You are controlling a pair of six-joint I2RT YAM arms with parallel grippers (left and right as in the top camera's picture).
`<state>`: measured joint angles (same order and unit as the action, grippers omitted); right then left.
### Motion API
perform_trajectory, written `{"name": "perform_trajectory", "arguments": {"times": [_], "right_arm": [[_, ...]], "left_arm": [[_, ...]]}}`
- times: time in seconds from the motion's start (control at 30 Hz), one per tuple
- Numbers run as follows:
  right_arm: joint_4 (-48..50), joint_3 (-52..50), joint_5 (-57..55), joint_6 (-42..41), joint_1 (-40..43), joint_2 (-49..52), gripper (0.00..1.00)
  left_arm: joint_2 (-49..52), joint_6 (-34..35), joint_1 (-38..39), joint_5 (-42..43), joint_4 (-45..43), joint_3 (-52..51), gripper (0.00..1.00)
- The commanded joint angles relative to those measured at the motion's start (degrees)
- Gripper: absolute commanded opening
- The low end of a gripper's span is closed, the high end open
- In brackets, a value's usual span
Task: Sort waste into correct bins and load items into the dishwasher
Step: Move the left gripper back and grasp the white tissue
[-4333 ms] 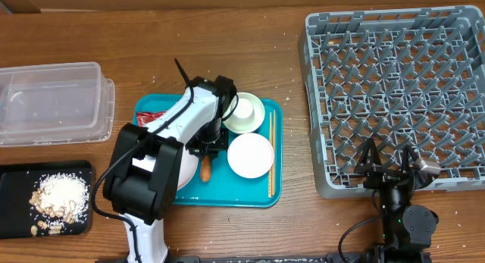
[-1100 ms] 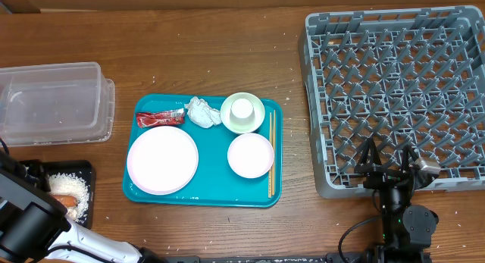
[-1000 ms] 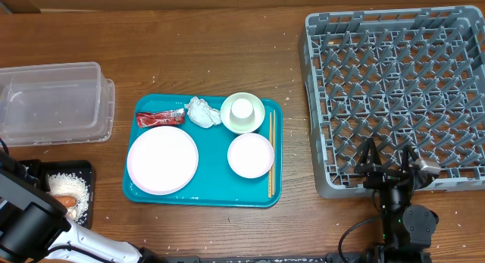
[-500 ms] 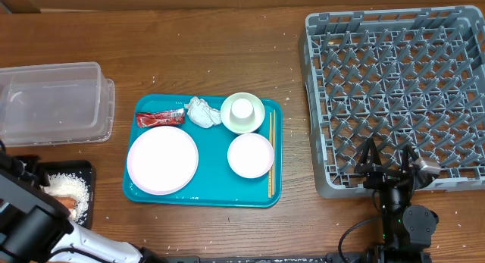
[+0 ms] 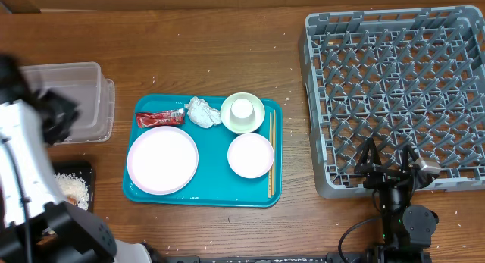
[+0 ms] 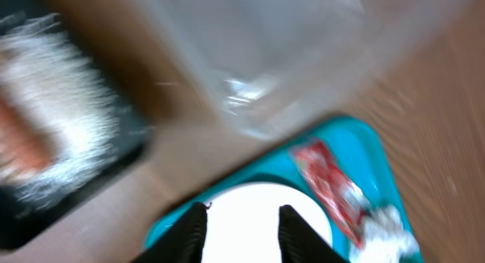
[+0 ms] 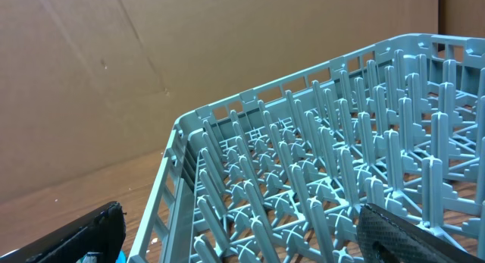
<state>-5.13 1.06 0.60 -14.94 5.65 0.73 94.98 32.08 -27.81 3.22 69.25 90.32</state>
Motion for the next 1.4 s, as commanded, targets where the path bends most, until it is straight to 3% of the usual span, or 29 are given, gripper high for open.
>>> {"name": "perform_trajectory", "arguments": {"times": [0.0,0.17,0.43,0.53,0.9,1.07,1.37], "right_arm": [[0.3,-0.6,-0.5,0.4,0.3,-0.6,1.00],[0.3,-0.6,-0.5,0.4,0.3,-0.6,1.00],[0.3,-0.6,-0.5,0.4,0.3,-0.6,1.00],[0.3,-0.6,-0.5,0.4,0.3,-0.6,1.00],[0.3,-0.6,-0.5,0.4,0.3,-0.6,1.00],[0.3,-0.6,-0.5,0.4,0.3,-0.6,1.00],[0.3,-0.6,-0.5,0.4,0.3,-0.6,1.00]], "left_arm": [[-0.7,-4.9,11.2,0.7,-1.9,0.8,0.48],[3.1,-4.9,22.1,-0.6,-5.9,0.8,0.77],[13.1,-5.0,30.8,0.5,-11.5,0.8,0.84],[16.9,-14.5,32.4,5.7,-15.1,0.8,0.85],[22.1,-28.3,35.4,3.3,-20.1,0.8,0.80],[22.5,-28.8,36.2,2.6,-21.7,0.8,0.69],[22.7,-30.9,36.5,2.6,-16.1,0.8,0.70]]}}
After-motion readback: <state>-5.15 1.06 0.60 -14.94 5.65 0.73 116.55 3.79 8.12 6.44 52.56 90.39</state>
